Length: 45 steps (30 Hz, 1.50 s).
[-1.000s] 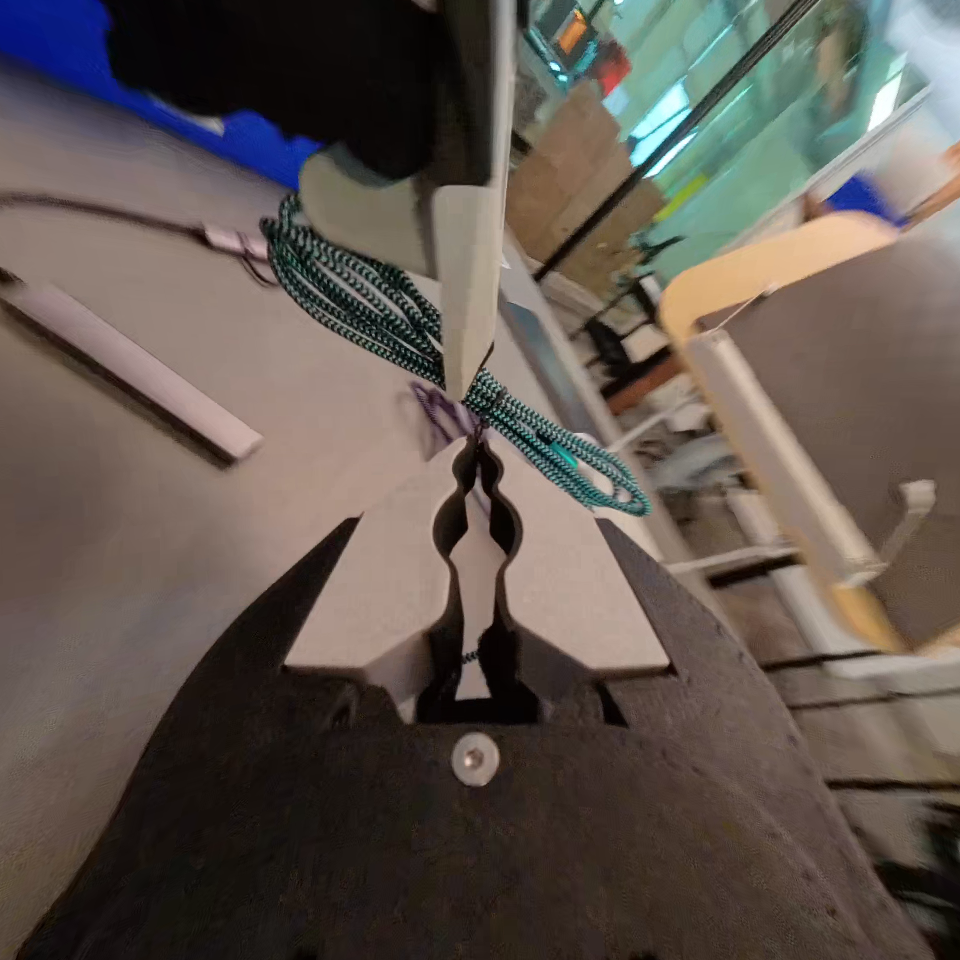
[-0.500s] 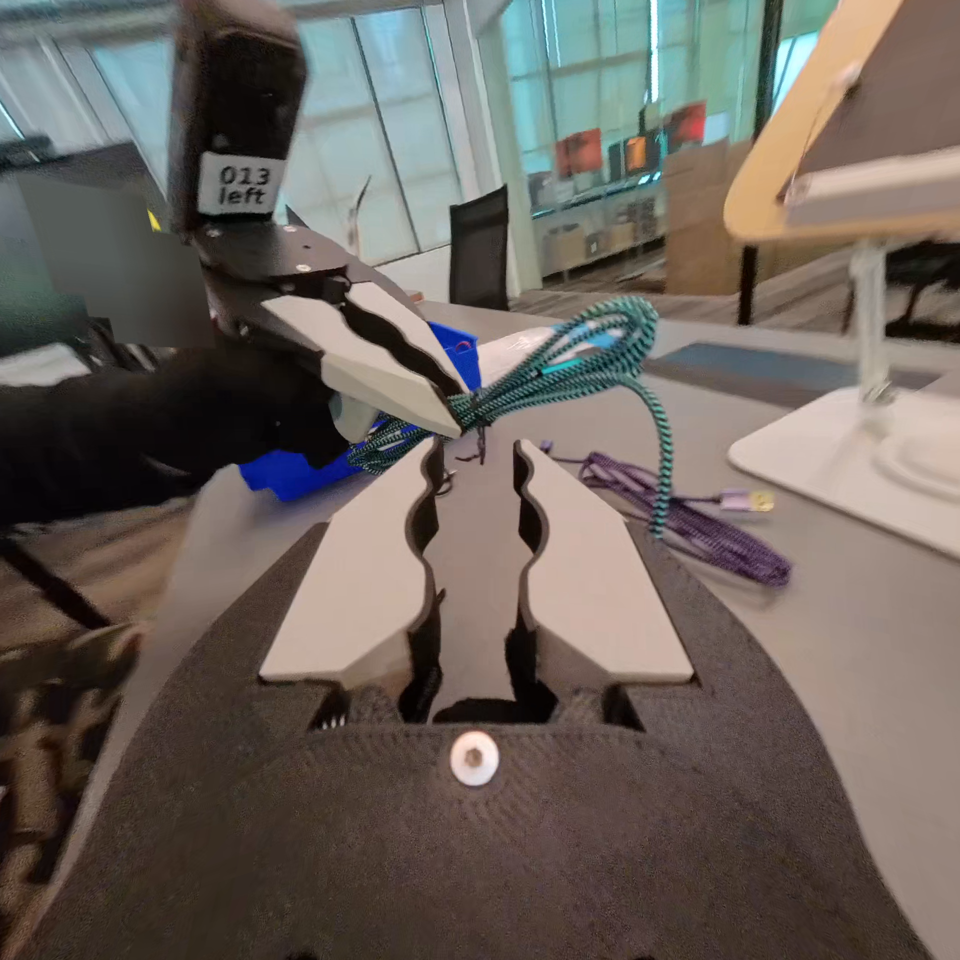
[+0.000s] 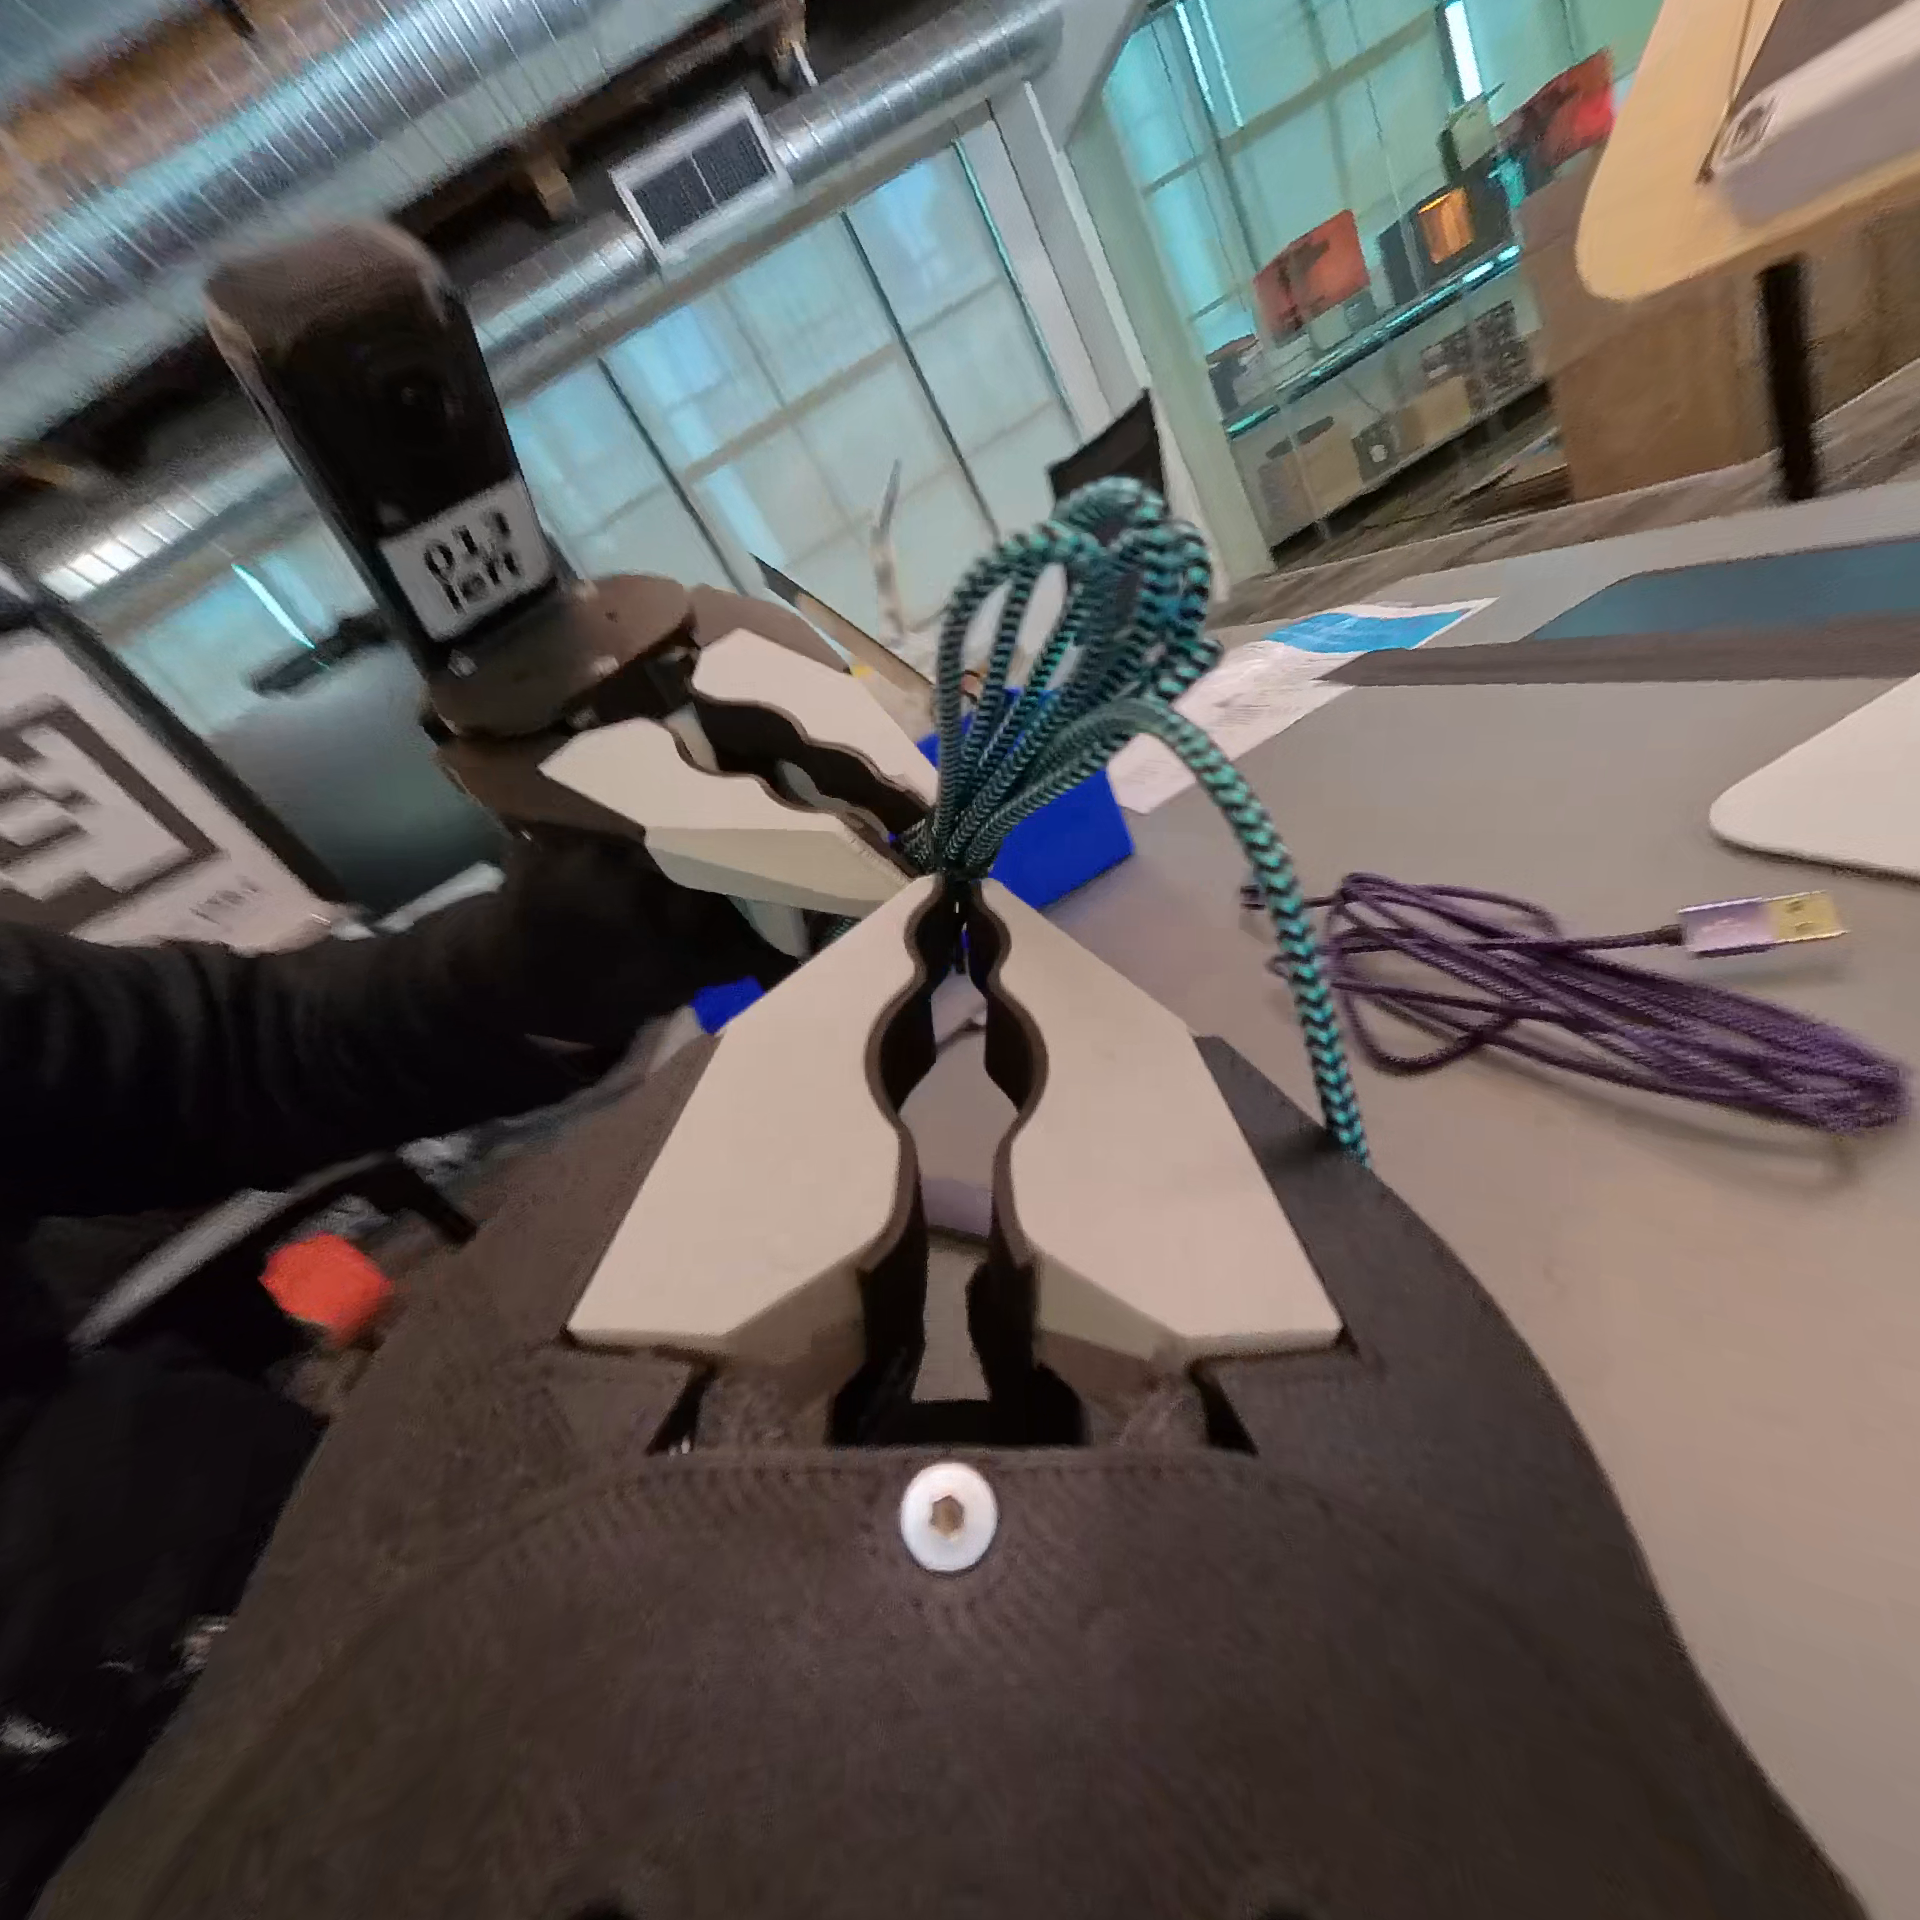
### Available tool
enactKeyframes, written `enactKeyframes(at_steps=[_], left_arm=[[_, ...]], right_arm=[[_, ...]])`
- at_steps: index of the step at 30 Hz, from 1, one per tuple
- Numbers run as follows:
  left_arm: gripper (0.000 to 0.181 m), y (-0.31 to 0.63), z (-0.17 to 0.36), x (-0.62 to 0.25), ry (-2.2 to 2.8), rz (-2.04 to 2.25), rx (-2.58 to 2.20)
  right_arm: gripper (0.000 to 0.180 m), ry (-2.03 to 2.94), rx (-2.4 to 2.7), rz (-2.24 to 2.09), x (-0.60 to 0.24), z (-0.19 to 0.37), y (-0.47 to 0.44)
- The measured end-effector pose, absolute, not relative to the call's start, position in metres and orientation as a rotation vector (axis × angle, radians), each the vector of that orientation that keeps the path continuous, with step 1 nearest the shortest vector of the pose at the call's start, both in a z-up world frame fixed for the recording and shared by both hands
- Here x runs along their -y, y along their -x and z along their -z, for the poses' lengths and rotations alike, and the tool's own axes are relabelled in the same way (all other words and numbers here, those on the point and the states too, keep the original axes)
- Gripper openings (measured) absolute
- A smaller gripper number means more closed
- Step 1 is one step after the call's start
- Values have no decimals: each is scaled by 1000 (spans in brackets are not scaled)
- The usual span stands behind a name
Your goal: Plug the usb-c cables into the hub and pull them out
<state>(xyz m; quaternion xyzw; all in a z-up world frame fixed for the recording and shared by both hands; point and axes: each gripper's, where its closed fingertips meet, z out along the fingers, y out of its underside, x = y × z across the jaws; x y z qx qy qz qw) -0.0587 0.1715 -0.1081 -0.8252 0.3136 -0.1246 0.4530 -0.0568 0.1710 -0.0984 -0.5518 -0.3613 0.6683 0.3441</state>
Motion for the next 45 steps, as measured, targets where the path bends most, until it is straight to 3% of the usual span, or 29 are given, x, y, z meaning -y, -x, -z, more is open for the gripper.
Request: enactKeyframes(at_steps=[4, 8, 10, 14, 19, 23, 27, 33, 37, 41, 45], left_arm=[[9, 58, 113, -172, 2148, 484, -655], [10, 60, 122, -171, 2263, 821, -440], [9, 61, 120, -169, 2260, 962, -362], [9, 64, 118, -168, 2217, 831, -455], [9, 65, 107, -173, 2124, 545, -620], [9, 63, 100, -173, 2061, 504, -656], [10, 61, 101, -172, 2046, 457, -701], [10, 55, 101, -170, 2019, 432, -743], [10, 52, 101, -170, 2017, 432, -758], [9, 54, 106, -171, 2069, 443, -725], [9, 56, 117, -171, 2192, 549, -639]], right_arm=[[0, 1396, 1103, -1288, -175, 105, 58], [0, 1114, 1370, -306, -182, 116, 60], [0, 1074, 1383, -176, -181, 115, 62], [1, 1125, 1333, -419, -178, 111, 63], [23, 1323, 1164, -1076, -180, 105, 58], [26, 1392, 1065, -1451, -176, 103, 58], [25, 1401, 1005, -1704, -168, 99, 60], [7, 1377, 904, -1899, -169, 92, 55], [0, 1383, 888, -1925, -170, 92, 52], [0, 1400, 980, -1674, -172, 97, 54], [0, 1348, 1207, -1021, -178, 111, 57]])
